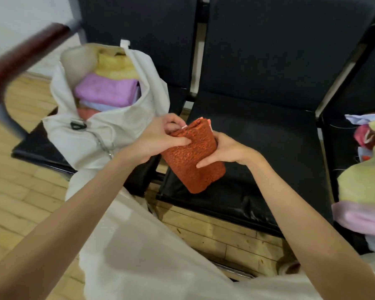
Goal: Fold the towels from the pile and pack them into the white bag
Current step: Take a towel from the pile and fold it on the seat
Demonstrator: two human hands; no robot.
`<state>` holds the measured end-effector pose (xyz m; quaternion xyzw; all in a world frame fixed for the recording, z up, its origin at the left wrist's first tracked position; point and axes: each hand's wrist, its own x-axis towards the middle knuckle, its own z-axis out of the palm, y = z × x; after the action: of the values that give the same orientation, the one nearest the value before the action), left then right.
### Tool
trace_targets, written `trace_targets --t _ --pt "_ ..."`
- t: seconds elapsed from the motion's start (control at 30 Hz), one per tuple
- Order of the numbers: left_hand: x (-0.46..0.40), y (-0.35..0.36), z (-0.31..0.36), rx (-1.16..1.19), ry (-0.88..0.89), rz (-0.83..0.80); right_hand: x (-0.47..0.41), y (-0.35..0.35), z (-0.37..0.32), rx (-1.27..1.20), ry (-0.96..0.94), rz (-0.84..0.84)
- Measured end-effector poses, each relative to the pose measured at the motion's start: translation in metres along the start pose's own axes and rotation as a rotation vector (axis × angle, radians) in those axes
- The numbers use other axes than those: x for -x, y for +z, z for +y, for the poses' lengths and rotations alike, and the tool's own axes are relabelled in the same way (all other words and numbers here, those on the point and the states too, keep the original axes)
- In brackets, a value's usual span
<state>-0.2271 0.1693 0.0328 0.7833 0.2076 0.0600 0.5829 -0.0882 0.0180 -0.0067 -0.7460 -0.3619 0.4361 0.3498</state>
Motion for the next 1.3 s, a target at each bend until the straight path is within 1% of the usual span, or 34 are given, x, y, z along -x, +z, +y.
trace_targets --t 0.13,0.23,0.3,0.37,0.43,0.47,0.53,0.6,0.67,0.73,0.77,0.9,1.0,1.07,1.13,1.2,1.3 --pt "-0.001 -0.052 -0.001 0.089 0.028 0.155 -0.033 0.013 -0.038 -0.098 -0.102 0.019" --pt "-0.007 -0.088 -0.01 0.076 0.011 0.3 -0.056 0.022 -0.061 -0.096 -0.212 0.097" --pt "-0.013 -0.113 -0.026 -0.112 -0.024 0.5 -0.072 0.028 -0.07 -0.055 -0.276 0.202" --pt "-0.014 -0.142 -0.048 -0.357 -0.118 0.751 -0.087 0.033 -0.08 -0.043 -0.328 0.3" --pt "-0.012 -0.168 -0.072 -0.497 -0.187 0.945 -0.1 0.038 -0.092 -0.133 -0.36 0.365" --pt "-0.013 -0.18 -0.083 -0.551 -0.221 1.004 -0.108 0.039 -0.099 -0.188 -0.374 0.393" --pt "-0.022 -0.196 -0.098 -0.622 -0.335 1.039 -0.124 0.039 -0.114 -0.273 -0.406 0.437" --pt "-0.034 -0.204 -0.107 -0.696 -0.437 1.019 -0.144 0.039 -0.13 -0.319 -0.426 0.451" --pt "-0.045 -0.207 -0.111 -0.816 -0.493 0.987 -0.165 0.041 -0.146 -0.356 -0.432 0.467" --pt "-0.052 -0.212 -0.116 -0.912 -0.513 0.96 -0.188 0.044 -0.158 -0.391 -0.43 0.488" --pt "-0.056 -0.215 -0.12 -0.918 -0.516 0.949 -0.199 0.045 -0.163 -0.417 -0.43 0.49" --pt "-0.058 -0.226 -0.134 -0.856 -0.477 0.967 -0.238 0.059 -0.181 -0.604 -0.391 0.384" --pt "-0.048 -0.231 -0.133 -0.822 -0.416 1.035 -0.263 0.076 -0.191 -0.527 -0.388 0.358" --pt "-0.042 -0.235 -0.126 -0.738 -0.38 1.1 -0.272 0.088 -0.196 -0.465 -0.374 0.328" --pt "-0.037 -0.238 -0.12 -0.664 -0.343 1.132 -0.278 0.098 -0.196 -0.393 -0.353 0.265" --pt "-0.036 -0.239 -0.117 -0.636 -0.328 1.145 -0.279 0.101 -0.196 -0.311 -0.332 0.177" --pt "-0.04 -0.239 -0.12 -0.634 -0.363 1.155 -0.28 0.093 -0.198 -0.155 -0.217 0.044"
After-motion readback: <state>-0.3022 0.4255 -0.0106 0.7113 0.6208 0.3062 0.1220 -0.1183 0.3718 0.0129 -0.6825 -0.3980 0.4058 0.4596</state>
